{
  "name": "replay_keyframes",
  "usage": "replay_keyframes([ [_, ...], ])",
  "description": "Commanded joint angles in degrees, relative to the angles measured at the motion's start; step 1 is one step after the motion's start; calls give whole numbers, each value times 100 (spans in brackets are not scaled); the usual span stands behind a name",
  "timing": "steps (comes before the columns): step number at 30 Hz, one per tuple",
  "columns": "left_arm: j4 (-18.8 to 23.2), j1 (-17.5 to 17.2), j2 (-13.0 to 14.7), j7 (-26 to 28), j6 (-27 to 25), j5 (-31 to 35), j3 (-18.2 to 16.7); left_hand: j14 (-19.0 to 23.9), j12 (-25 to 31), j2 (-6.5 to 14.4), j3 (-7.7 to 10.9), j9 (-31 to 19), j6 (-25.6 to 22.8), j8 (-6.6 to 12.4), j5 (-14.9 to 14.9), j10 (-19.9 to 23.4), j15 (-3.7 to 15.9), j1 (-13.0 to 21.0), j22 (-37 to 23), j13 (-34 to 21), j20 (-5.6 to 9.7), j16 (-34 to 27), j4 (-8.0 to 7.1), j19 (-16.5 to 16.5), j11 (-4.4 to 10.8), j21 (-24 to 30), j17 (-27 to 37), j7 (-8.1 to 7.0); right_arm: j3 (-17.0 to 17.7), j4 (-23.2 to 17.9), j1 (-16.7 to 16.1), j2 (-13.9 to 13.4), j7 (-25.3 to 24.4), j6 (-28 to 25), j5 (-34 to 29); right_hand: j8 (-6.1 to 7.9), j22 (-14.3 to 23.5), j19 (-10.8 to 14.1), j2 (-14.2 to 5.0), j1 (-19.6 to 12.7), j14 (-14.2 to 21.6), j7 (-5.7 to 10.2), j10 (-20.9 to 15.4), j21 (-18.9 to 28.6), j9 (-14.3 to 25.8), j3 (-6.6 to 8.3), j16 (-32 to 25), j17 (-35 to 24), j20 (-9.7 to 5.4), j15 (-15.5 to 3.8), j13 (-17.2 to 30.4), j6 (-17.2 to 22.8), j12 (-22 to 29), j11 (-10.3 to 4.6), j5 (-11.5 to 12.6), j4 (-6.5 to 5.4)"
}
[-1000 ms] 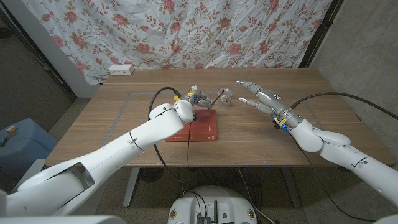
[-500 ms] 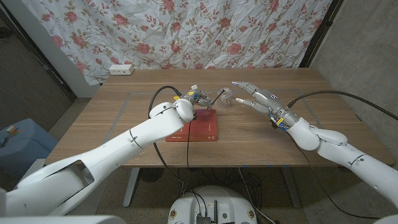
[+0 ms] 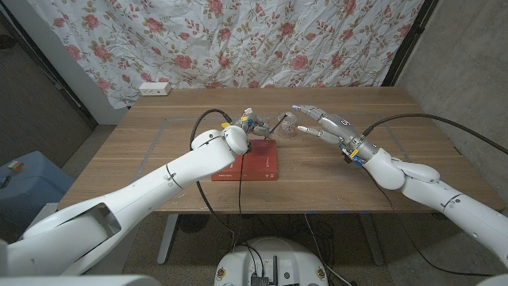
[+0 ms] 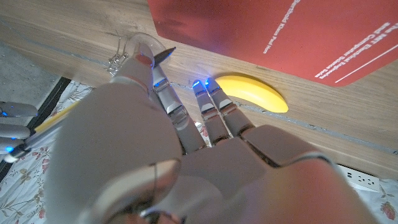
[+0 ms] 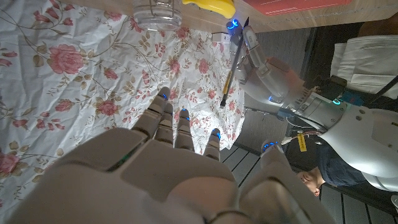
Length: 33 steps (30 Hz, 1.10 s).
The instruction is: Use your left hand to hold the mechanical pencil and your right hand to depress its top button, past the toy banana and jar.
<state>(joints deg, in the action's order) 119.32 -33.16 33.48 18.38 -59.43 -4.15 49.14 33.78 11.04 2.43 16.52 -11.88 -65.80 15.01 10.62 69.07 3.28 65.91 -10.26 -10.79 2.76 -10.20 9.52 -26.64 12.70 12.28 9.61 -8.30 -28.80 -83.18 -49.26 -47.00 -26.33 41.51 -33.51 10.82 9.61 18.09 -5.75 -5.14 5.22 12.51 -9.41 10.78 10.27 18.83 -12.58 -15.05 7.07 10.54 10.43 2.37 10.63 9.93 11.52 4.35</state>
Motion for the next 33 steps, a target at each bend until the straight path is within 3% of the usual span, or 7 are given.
replay_keyframes([
  [1,-62,-7,-35,27,87,-41,-30,70,29,49,-14,-9,6,-33,24,62,956,22,-20,-28,399,-14,2,-27,22,11,17,10,-68,-32,63,32,167,-51,80,36,8,-51,-61,41,-56,13,95,-6,7,39,6,-22,-14,22,1,42,-2,0,35,-11],
  [4,-53,105,36,-57,59,29,107,69,29,49,-16,-10,5,-33,24,63,956,24,-20,-28,396,-13,2,-26,22,10,16,12,-80,-36,75,35,203,-48,94,36,8,-69,-62,45,-85,13,115,-11,7,39,16,-25,-8,25,2,52,-5,-2,36,-12],
  [26,42,-9,25,18,20,64,76,64,30,53,-30,-2,-3,-39,25,73,955,34,-20,-29,404,-9,3,-22,22,8,16,28,-155,14,138,106,357,-14,155,39,9,-102,-66,83,-153,13,221,-10,6,39,28,-42,2,5,3,123,-16,-21,40,-25],
  [33,62,-24,20,30,-8,72,79,63,27,53,-36,0,-1,-44,25,68,956,38,-20,-29,406,-9,4,-21,23,7,16,26,-167,82,169,115,408,29,211,38,9,-105,-59,104,-206,14,275,-5,5,36,39,-50,-44,-97,3,162,-16,-98,44,-30],
])
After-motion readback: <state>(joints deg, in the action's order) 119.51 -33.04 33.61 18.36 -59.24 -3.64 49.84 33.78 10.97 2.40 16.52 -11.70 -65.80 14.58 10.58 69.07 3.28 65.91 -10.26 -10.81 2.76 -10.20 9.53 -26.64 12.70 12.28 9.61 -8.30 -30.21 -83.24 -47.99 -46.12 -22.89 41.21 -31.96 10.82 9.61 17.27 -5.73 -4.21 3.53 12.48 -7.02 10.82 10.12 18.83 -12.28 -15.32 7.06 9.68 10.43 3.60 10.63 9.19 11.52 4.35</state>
